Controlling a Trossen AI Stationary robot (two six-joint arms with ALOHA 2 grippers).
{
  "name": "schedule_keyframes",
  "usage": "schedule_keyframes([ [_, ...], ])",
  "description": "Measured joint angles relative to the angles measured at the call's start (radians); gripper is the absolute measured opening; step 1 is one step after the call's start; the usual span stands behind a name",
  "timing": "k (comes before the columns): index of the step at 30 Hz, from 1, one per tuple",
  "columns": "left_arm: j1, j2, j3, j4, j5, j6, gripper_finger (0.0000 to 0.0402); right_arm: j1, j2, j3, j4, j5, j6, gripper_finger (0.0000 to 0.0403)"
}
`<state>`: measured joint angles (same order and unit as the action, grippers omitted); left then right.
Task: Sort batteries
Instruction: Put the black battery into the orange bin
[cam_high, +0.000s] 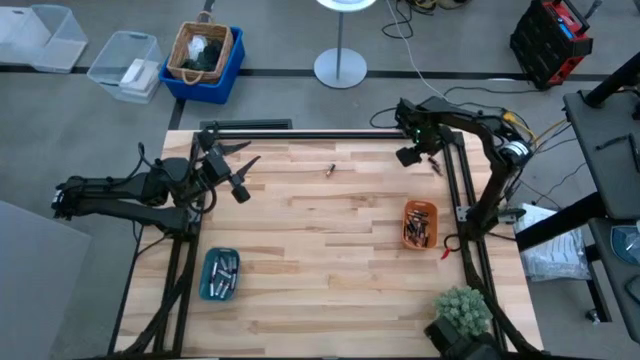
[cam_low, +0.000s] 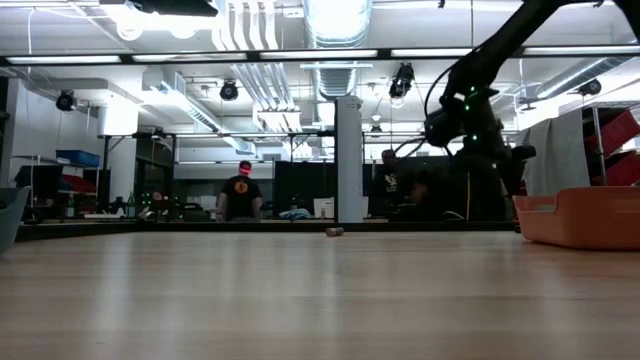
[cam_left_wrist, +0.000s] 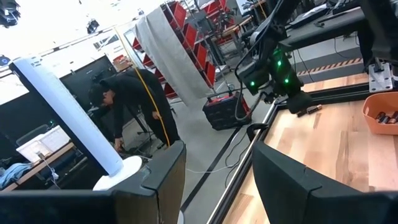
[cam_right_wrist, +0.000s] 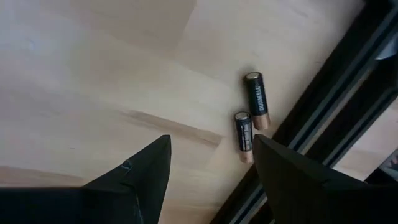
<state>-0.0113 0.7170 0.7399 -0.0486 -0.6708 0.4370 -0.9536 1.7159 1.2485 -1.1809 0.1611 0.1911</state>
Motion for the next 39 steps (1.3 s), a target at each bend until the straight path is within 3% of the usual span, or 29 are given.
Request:
schedule_keyframes([
  [17, 0.0, 0.001, -0.001, -0.005, 0.0, 0.0, 0.0165, -0.069, 0.034, -0.008, -0.015, 0.0, -0.077, 0.0219],
  [39, 0.0, 0.002, -0.001, -0.005, 0.0, 0.011, 0.0165, -0.061, 0.034, -0.006, -0.091, -0.04, -0.076, 0.0219],
])
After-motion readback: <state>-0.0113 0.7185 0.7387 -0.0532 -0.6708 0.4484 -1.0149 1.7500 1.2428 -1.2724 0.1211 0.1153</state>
